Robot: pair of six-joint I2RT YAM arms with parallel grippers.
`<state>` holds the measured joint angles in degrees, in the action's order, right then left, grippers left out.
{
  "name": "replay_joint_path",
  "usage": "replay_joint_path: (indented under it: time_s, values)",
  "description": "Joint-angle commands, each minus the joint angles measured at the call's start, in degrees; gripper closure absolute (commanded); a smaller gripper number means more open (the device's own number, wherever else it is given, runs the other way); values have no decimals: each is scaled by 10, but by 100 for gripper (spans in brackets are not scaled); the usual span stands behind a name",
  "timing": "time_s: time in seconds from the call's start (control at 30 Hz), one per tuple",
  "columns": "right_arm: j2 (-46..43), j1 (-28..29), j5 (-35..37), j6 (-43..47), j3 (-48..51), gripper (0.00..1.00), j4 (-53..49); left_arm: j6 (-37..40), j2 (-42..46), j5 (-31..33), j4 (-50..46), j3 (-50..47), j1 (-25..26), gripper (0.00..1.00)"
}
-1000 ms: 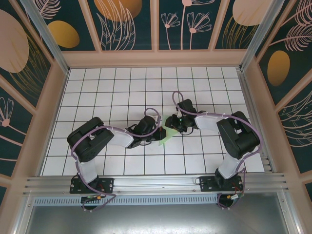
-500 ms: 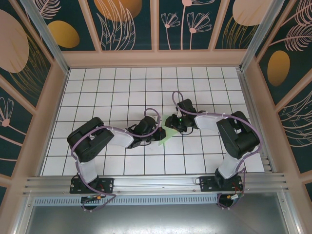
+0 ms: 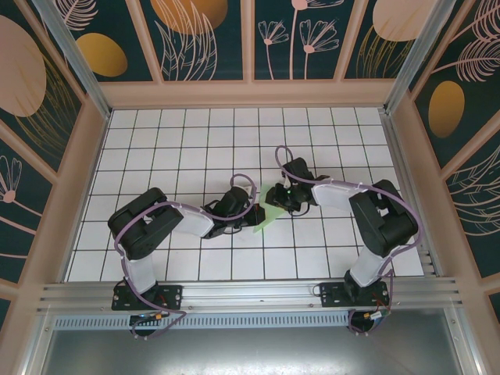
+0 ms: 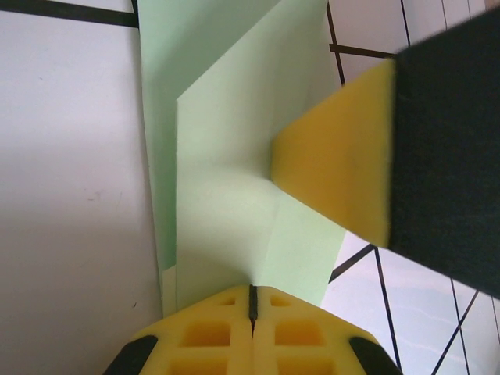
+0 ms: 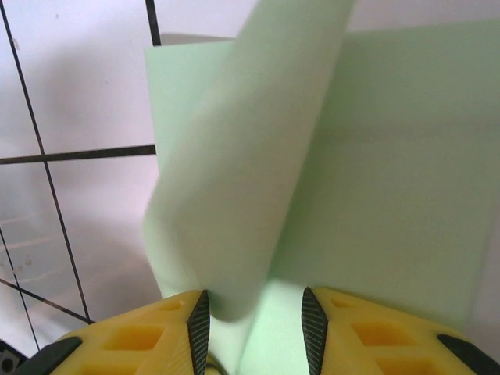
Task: Fold a paper plane with a square sheet of paper (pick it up from the middle)
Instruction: Fourth fold the wing at the center of the table.
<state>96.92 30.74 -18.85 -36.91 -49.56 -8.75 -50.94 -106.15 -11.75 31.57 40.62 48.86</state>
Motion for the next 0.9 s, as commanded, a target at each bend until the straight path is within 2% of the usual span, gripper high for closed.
replay_joint_path:
  time_s: [0.0, 0.1, 0.17, 0.33, 0.4, 0.87]
  values:
    - [-64, -5, 18, 16, -24, 60, -45, -5, -28, -6, -63, -33, 3, 100]
    - [-101, -7, 8, 28, -15, 60, -29, -3, -28, -7, -67, -36, 3, 100]
    - [-116, -6, -7, 34, 5, 65, -5, 2, -27, -9, -70, -36, 3, 100]
    - [-109, -5, -53, 37, 50, 93, 70, 18, -24, -18, -78, -32, 3, 100]
    - [-94, -1, -65, 38, 54, 100, 85, 19, -22, -19, -83, -32, 3, 100]
    - [-20, 3, -97, 46, 70, 100, 131, 18, -10, -17, -110, -19, 3, 100]
